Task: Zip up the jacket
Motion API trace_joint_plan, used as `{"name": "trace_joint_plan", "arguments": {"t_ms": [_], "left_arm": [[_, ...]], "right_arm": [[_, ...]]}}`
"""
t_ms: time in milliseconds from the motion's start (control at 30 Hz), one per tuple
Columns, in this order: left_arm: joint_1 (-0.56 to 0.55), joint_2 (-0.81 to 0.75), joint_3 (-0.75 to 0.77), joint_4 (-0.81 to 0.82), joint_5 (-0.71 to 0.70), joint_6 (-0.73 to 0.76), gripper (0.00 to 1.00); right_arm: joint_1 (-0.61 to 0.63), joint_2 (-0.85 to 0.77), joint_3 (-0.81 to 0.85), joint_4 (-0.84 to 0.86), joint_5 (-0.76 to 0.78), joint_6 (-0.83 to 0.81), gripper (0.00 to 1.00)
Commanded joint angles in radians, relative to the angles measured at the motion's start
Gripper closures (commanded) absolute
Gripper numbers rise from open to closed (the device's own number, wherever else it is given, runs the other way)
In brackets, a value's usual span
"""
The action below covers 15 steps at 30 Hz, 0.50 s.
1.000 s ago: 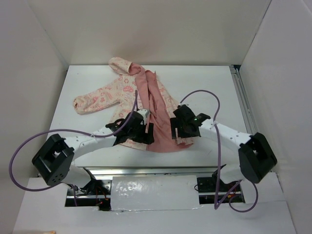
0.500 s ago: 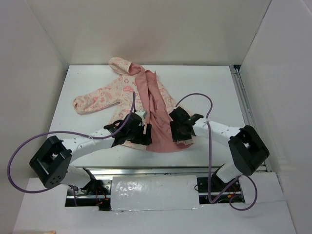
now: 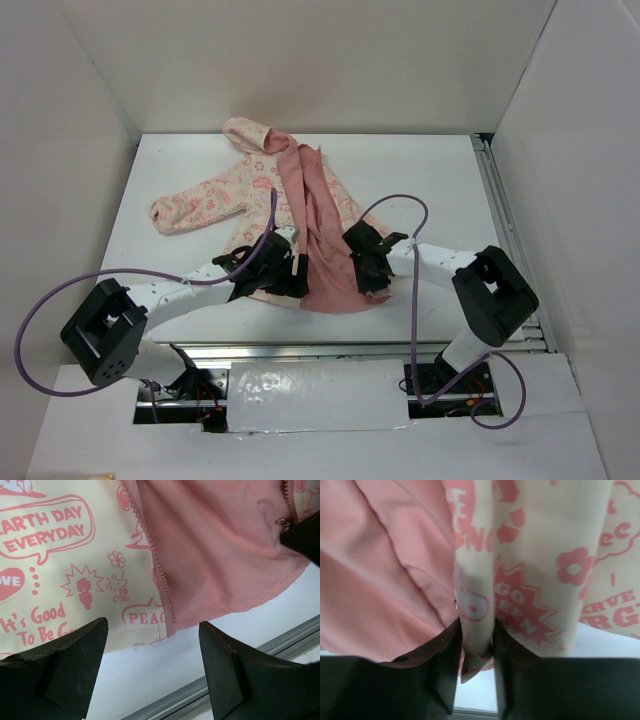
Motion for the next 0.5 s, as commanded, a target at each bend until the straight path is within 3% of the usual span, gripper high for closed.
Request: {"name": "trace_joint_plan", "arguments": {"t_ms": [0,67,167,367,467], "left_arm": [[0.005,-0.028,-0.003,0.001,-0.018,-0.011,0.14],[0.006,-0.028,-0.003,0.001,-0.016,-0.010,0.15],[0.006,-0.031,-0.001,-0.011,-0.016,-0.017,0.14],[0.006,-0.046,0.005,-0.104,-0.025,-0.080,0.11],[0.011,-0.063,-0.004,-0.131,-0.035,-0.114,0.08]], "right_arm": [[0.004,0.036,0.011,0.027,0.007,0.033,0.69],[0.001,0.027,0.008,0.030,0.004,0.037,0.81],[-0.010,-0.015,-0.002,0.047,-0.033,0.033,0.91],[-0.058,-0.148,-0.027,0.096,-0.130,0.028,0.95],[-0.113,-0.226,-0.064,0.153,-0.248,0.022,0.95]]}}
